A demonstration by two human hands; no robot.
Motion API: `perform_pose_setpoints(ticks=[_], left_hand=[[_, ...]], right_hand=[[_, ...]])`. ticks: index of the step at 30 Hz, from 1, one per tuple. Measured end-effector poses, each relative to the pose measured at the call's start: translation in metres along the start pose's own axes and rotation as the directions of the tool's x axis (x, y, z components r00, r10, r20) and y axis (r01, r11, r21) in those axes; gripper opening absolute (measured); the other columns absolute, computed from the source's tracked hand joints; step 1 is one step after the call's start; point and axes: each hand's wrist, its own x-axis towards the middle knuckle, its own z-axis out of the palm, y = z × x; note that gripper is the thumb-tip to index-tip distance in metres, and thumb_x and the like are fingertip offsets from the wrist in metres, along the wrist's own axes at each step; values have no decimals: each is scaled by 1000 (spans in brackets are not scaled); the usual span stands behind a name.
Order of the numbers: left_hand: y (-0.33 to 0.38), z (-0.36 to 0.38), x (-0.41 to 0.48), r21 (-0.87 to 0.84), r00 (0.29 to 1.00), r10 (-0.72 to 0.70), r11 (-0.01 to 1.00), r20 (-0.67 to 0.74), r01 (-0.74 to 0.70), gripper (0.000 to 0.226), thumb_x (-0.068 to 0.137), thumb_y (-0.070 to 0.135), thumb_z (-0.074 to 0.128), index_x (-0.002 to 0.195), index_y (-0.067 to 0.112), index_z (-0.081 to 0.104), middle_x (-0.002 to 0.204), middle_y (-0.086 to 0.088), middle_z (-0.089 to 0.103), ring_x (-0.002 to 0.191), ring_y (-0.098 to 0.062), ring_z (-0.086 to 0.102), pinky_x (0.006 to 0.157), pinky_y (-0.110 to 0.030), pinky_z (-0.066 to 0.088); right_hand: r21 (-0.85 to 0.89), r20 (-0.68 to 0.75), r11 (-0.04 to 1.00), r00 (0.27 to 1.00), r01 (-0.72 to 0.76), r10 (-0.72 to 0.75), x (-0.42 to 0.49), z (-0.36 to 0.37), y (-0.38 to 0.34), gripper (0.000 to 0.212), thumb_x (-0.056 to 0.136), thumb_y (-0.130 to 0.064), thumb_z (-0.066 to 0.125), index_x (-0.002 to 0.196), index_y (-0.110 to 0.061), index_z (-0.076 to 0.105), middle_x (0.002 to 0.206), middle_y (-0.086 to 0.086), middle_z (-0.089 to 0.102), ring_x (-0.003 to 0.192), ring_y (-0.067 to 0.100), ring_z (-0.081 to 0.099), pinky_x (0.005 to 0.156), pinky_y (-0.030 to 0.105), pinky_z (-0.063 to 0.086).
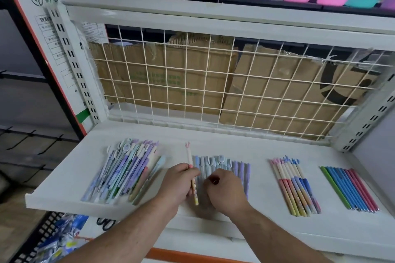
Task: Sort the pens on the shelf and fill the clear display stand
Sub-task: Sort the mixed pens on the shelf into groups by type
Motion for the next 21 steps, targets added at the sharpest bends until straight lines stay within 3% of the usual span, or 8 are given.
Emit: perform_pose_setpoints(ticks=[2,3,6,10,13,18,21], left_hand=[[1,10,-2,29,999,29,999,19,-30,17,85,12,69,74,2,61,54,-9,46,42,-19,41,39,-19,24],[1,17,-3,38,999,42,998,33,-43,18,85,13,69,74,1,64,56,-8,49,45,-19,43,40,-19,26],[5,38,-10,36,993,51,998,110,-55,16,85,16,68,71,12,74,62,-3,62,54,-16,54,48,-21,37],[8,72,-22,81,976,69,993,206,-87,23,76,32,69,76,9,74,66,-5,65,61,-16,59,60,-27,42],[8,98,-28,144,972,53,986,229,-88,27,84,28,70,64,10,69,57,-4,58,49,-15,54,51,-22,37],[10,130,-41,163,957,-11,986,290,-38,17,92,19,62,81,14,74,57,0,59,40,-11,48,47,-21,31],[11,141,-44,189,968,28,979,251,-77,13,90,13,60,89,16,72,51,7,58,36,-6,44,40,-17,30]], right_hand=[[58,-42,997,998,49,-46,-7,-11,2,18,90,-19,61,73,-21,61,63,-7,63,60,4,59,60,9,44],[98,-49,993,997,64,-60,-11,-17,4,16,89,-20,64,74,-20,63,62,-9,62,60,3,58,62,6,41],[189,-49,977,995,97,-89,-21,-35,12,9,85,-22,72,80,-17,67,63,-9,66,58,2,59,61,12,43],[121,-114,985,988,121,-107,-29,-61,32,16,86,-21,75,78,-29,65,67,-12,67,62,0,62,59,13,46],[47,-143,994,985,100,-93,-32,-79,50,17,87,-15,70,76,-27,62,66,-10,68,61,1,64,57,18,49],[-88,-237,996,971,-11,-10,-30,-106,78,12,87,-28,70,80,-31,61,68,-13,66,63,-1,62,55,13,44],[-247,-264,965,964,-89,21,-26,-116,97,9,88,-28,63,96,-25,66,76,-11,65,75,7,61,72,18,47]])
